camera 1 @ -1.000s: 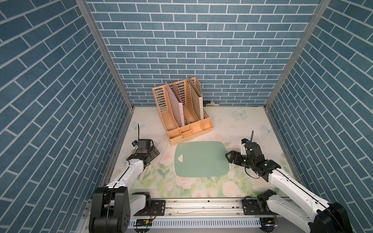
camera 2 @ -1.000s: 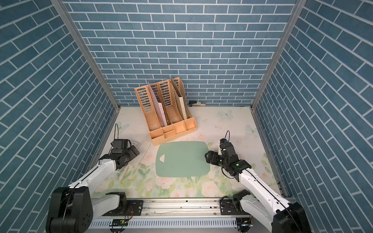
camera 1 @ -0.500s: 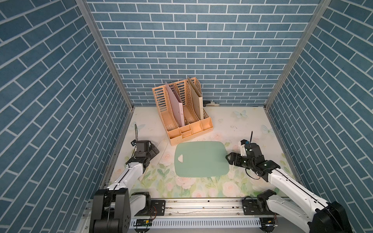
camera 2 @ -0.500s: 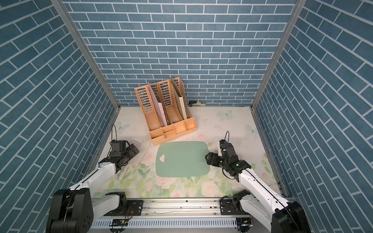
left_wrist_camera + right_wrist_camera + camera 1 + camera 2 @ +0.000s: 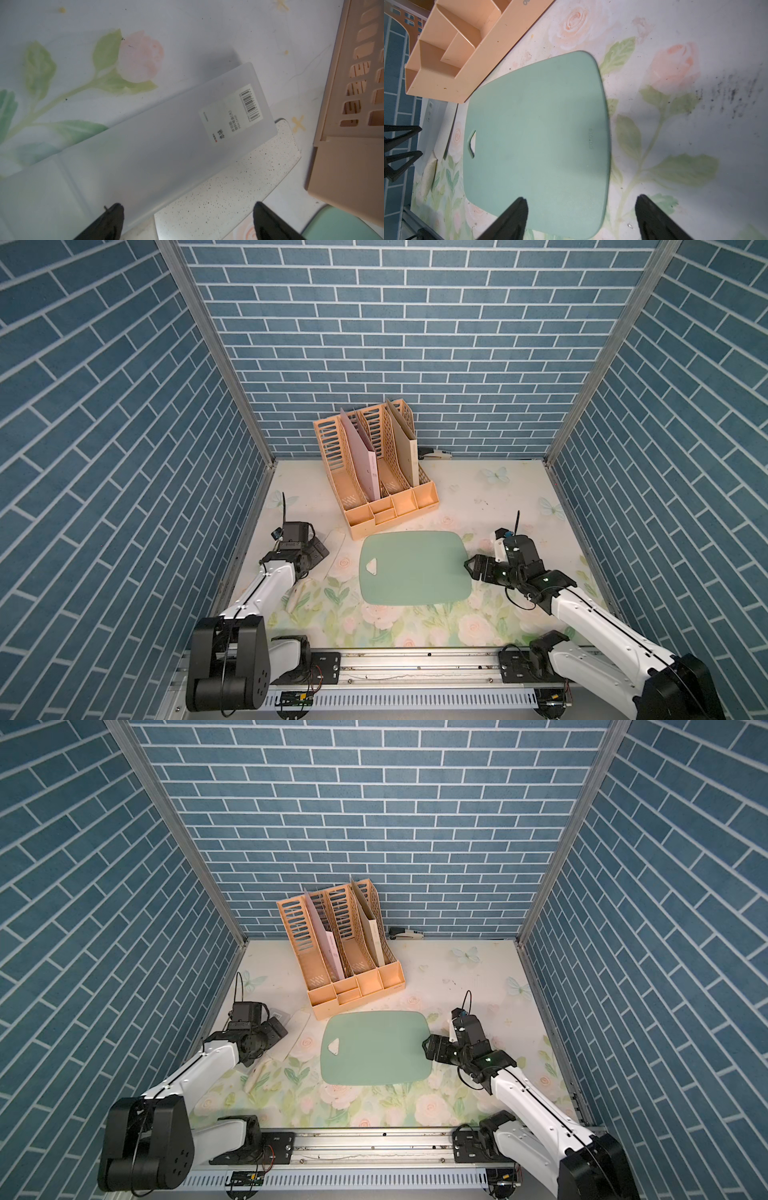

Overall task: Align the knife with the edge of the cutting board
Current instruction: Pick up the knife at the center of the board.

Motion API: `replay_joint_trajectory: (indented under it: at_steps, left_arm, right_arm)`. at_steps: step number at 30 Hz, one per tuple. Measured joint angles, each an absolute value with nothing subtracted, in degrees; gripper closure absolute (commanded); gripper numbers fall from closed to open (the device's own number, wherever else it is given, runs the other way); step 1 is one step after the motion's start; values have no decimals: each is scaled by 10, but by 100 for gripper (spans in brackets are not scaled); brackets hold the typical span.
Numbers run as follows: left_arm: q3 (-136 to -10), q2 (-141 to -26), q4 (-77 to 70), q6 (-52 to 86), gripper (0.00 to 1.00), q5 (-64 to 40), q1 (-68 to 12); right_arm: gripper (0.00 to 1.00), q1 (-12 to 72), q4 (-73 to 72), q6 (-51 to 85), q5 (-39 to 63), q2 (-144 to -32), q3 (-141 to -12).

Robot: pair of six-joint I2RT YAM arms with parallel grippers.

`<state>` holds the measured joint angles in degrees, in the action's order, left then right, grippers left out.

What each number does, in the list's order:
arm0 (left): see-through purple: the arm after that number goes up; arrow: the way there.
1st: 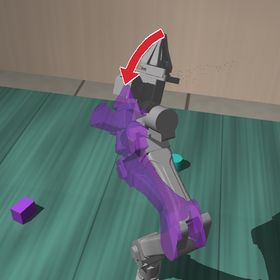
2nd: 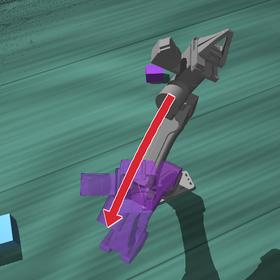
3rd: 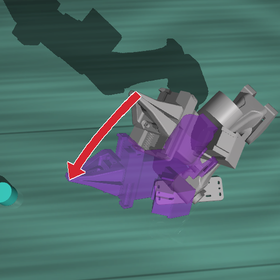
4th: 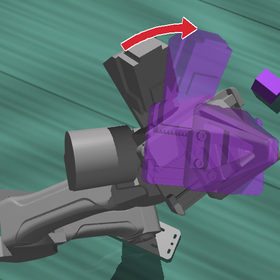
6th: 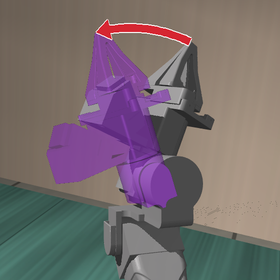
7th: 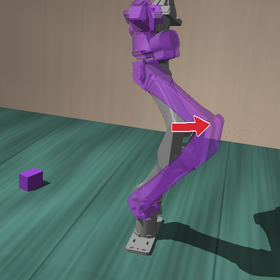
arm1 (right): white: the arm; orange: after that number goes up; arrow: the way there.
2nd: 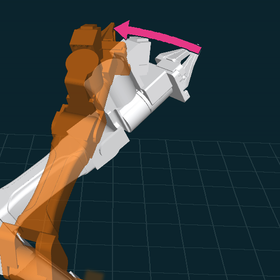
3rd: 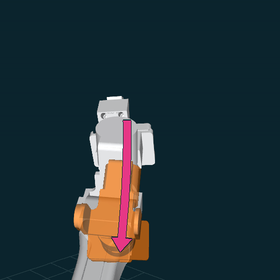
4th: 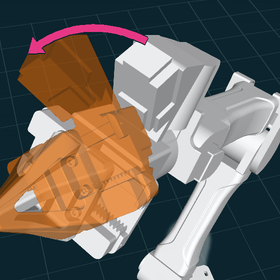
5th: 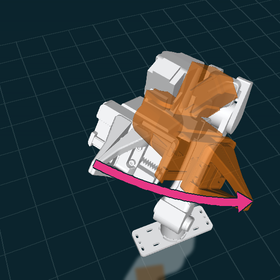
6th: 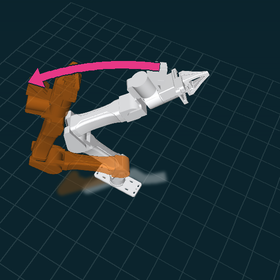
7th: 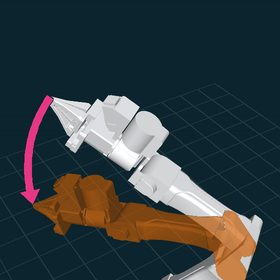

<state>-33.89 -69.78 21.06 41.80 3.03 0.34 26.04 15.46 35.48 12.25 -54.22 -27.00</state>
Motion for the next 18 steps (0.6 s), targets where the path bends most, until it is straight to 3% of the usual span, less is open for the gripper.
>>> replay_joint_trajectory:
  at_steps: [18]
  left_arm:
    - [-352,-675,304,432,0,-10,-17]
  right_arm:
    - [15,258,145,355,127,-547,-262]
